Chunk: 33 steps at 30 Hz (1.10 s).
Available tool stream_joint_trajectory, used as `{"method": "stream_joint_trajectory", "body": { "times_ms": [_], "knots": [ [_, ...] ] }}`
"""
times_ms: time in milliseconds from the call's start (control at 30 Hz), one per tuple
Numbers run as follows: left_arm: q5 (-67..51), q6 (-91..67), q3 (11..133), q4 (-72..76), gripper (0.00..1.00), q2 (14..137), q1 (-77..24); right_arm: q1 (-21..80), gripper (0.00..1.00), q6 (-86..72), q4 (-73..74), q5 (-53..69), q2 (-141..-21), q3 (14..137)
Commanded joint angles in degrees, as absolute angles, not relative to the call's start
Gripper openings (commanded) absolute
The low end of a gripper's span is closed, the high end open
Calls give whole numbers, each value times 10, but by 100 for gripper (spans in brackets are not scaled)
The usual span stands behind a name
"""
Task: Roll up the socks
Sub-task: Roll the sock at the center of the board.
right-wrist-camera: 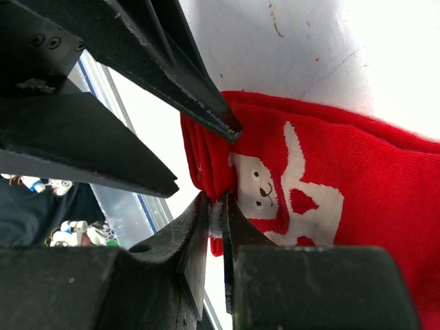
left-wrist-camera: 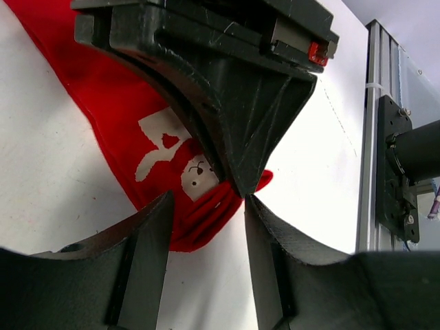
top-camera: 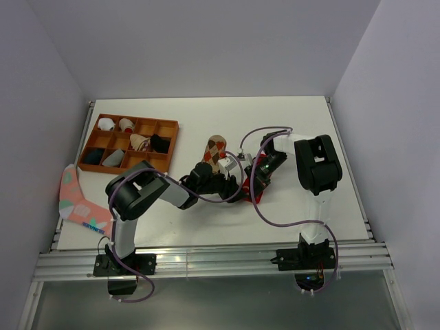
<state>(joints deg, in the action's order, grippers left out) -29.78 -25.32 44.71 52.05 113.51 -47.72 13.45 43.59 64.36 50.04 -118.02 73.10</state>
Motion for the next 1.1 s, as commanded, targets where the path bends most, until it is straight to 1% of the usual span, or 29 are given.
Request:
{"method": "stream_joint_trajectory", "body": {
  "times_ms": [0,433,600,633,733,767,833,867,900,933,967,1033,1067],
  "knots": [
    [-313,-239,457,543,51,1145,-481,127,9,446,662,514,-1184,751],
    [-314,-242,465,536,49,1163,-484,115,8,445,660,513,-1187,751],
    [-299,-246,468,531,44,1164,-485,114,8,445,657,512,-1188,749],
    [-296,-247,470,526,42,1164,-486,114,8,444,655,512,-1187,748],
    [-273,-247,477,505,31,1165,-493,114,8,436,644,510,-1183,744],
    [-259,-246,479,498,24,1165,-495,114,8,434,643,509,-1183,744],
    [-249,-249,485,480,18,1165,-502,114,8,429,633,505,-1180,741],
    [-236,-249,487,472,12,1164,-504,114,9,425,628,500,-1180,740],
    [-226,-250,492,462,8,1163,-507,114,11,420,618,497,-1177,735],
    [-215,-254,496,436,4,1159,-512,114,17,415,610,492,-1174,732],
    [-208,-255,498,426,0,1158,-514,114,20,409,601,482,-1172,729],
    [-186,-263,510,399,0,1153,-519,114,26,388,565,471,-1152,713],
    [-178,-265,512,373,0,1151,-520,114,33,380,552,455,-1134,707]
  ]
}}
